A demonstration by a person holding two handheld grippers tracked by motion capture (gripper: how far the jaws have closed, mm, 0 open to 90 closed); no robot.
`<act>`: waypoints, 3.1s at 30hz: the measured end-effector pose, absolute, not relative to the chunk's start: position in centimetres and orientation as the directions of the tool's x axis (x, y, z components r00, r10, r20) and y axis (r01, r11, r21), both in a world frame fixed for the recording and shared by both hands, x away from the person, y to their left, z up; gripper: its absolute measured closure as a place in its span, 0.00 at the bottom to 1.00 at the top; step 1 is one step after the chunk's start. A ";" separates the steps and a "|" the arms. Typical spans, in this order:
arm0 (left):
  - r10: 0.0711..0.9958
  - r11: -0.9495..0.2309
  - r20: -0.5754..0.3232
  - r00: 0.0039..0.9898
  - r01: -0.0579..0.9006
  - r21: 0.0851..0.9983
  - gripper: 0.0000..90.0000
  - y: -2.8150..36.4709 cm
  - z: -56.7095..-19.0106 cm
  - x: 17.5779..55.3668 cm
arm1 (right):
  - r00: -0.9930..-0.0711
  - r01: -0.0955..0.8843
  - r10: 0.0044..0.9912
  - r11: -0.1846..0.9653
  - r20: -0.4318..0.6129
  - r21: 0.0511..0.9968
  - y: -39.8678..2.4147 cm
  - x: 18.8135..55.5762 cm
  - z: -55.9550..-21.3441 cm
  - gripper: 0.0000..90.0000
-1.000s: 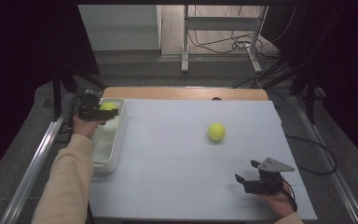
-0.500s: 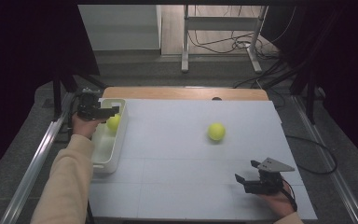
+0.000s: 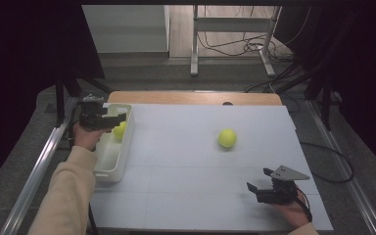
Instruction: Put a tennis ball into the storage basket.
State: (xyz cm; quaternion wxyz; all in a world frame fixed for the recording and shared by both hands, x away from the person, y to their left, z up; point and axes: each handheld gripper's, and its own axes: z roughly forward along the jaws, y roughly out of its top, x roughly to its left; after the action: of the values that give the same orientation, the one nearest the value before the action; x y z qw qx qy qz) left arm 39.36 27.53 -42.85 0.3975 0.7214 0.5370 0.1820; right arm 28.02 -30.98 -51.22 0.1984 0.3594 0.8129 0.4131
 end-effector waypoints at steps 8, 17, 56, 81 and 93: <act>0.893 -0.122 -0.175 0.415 0.597 0.793 0.17 26.8 -43.0 37.9 | -0.662 0.421 0.749 0.399 -0.025 0.815 -30.9 28.0 -51.2 0.17; 0.883 -0.108 -0.190 0.430 0.580 0.808 0.17 26.8 -43.0 37.2 | -0.662 0.420 0.749 0.398 -0.025 0.816 -31.0 28.0 -51.2 0.17; 0.779 -0.158 -0.205 0.592 0.503 0.850 0.17 21.8 -42.8 34.7 | -0.659 0.419 0.752 0.396 -0.026 0.817 -31.0 28.0 -51.2 0.17; 0.713 -0.239 -0.187 0.676 0.485 0.841 0.17 17.4 -43.3 34.7 | -0.658 0.418 0.753 0.393 -0.025 0.819 -31.0 28.0 -51.2 0.17; 0.685 -0.269 -0.186 0.705 0.481 0.834 0.17 15.4 -43.7 34.9 | -0.658 0.418 0.752 0.394 -0.026 0.818 -31.0 28.0 -51.2 0.17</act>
State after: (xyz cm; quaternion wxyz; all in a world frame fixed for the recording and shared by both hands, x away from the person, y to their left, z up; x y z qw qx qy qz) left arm 34.86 15.41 -43.70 0.4789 0.7893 0.3693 0.1062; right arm 27.98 -31.04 -51.21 0.2013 0.3611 0.8104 0.4152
